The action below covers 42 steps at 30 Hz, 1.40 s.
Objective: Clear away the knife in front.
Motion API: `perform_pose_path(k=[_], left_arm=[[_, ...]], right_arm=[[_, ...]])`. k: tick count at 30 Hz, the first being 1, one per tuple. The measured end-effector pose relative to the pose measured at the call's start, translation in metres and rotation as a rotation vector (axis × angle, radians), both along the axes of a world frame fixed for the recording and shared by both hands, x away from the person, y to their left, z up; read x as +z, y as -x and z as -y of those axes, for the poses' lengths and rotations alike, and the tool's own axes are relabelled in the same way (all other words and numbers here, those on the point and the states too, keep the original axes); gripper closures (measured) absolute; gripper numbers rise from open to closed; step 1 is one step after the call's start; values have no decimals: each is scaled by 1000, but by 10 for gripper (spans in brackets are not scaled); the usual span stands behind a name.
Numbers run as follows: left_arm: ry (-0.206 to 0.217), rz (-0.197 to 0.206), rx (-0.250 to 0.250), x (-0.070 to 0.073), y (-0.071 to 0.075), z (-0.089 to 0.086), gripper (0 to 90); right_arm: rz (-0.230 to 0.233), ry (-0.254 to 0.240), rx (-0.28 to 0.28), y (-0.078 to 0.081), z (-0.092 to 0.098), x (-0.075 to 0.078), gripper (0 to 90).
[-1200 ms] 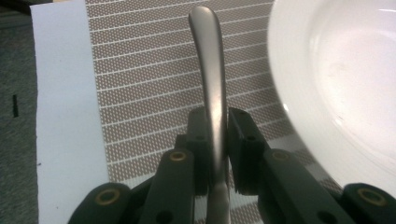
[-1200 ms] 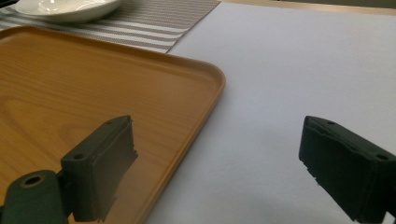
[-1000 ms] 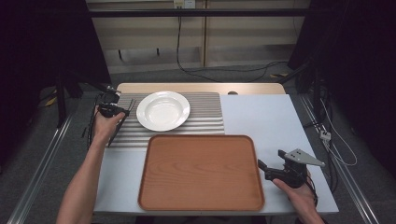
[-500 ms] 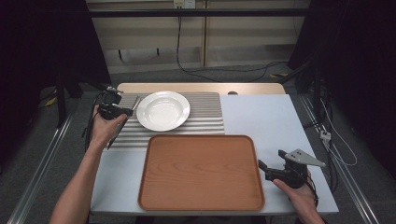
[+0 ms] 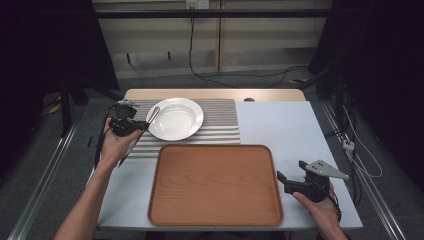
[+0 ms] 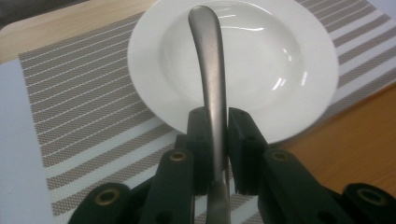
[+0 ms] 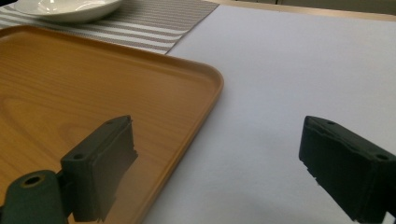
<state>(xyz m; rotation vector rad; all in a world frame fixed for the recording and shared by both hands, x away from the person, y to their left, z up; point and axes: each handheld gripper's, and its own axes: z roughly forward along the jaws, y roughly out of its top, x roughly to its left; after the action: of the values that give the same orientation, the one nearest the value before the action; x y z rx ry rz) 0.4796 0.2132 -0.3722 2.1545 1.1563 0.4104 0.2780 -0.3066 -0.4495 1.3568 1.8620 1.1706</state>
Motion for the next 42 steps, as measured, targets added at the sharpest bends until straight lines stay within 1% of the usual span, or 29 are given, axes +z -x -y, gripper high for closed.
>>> perform_pose_path(k=[2, 3, 4, 5, 6, 7, 8, 11, 13, 14, 15, 16, 21, 25, 27, 28, 30, 32, 37, 38, 40, 42], left_arm=[[0, -3, -17, 2, 6, 5, 801], [-12, -2, -25, 3, 9, 8, 801], [-19, 9, -30, 4, 12, 11, 801], [-22, 6, -41, 5, 15, 14, 801], [-15, 4, -45, 5, 17, 16, 801], [-18, 9, -60, 6, 20, 19, 801], [-13, 7, -70, 7, 21, 20, 801], [2, 16, -89, 8, 29, 25, 801], [-5, 10, -109, 8, 34, 30, 801], [-1, 16, -113, 8, 37, 32, 801], [3, 11, -128, 8, 39, 34, 801], [6, 10, -132, 8, 41, 36, 800], [-7, 7, -179, 8, 51, 48, 801], [3, 5, -204, 7, 57, 57, 801], [-8, 0, -222, 6, 59, 63, 800], [-12, 4, -226, 6, 61, 66, 800], [0, -5, -246, 6, 64, 71, 801], [-9, -5, -263, 6, 69, 78, 800], [-9, -23, -319, 2, 79, 95, 801], [-17, -22, -322, 2, 80, 98, 800], [-5, -35, -331, 0, 82, 102, 800], [-19, -40, -341, -2, 86, 110, 800]], right_arm=[[0, 1, 0, 0, 0, 0, 105], [1, 0, -4, 1, 1, 0, 105], [0, -1, -4, 2, 1, 0, 105], [0, -1, -4, 2, 1, 0, 105], [1, 0, -4, 2, 1, 0, 105], [2, 0, -4, 2, 1, 1, 105], [0, 0, -5, 3, 1, 1, 105], [-2, -1, -6, 2, 1, 0, 106], [-1, 0, -8, 2, 1, 0, 105], [-1, -1, -7, 2, 1, 0, 105], [-3, -1, -8, 2, 2, 0, 105], [-3, -3, -11, 2, 2, 0, 105], [-3, -7, -15, 2, 3, 0, 105], [-3, -8, -16, 3, 3, 0, 105], [-4, -8, -19, 4, 4, 0, 105], [-3, -8, -19, 4, 4, 0, 105], [-6, -8, -19, 3, 4, -1, 105], [-6, -7, -19, 3, 4, -1, 105], [-6, -7, -18, 3, 3, -1, 105], [-7, -4, -19, 3, 3, -1, 105], [-6, -5, -18, 3, 3, 0, 105], [-2, -2, -20, 4, 2, 0, 104]])
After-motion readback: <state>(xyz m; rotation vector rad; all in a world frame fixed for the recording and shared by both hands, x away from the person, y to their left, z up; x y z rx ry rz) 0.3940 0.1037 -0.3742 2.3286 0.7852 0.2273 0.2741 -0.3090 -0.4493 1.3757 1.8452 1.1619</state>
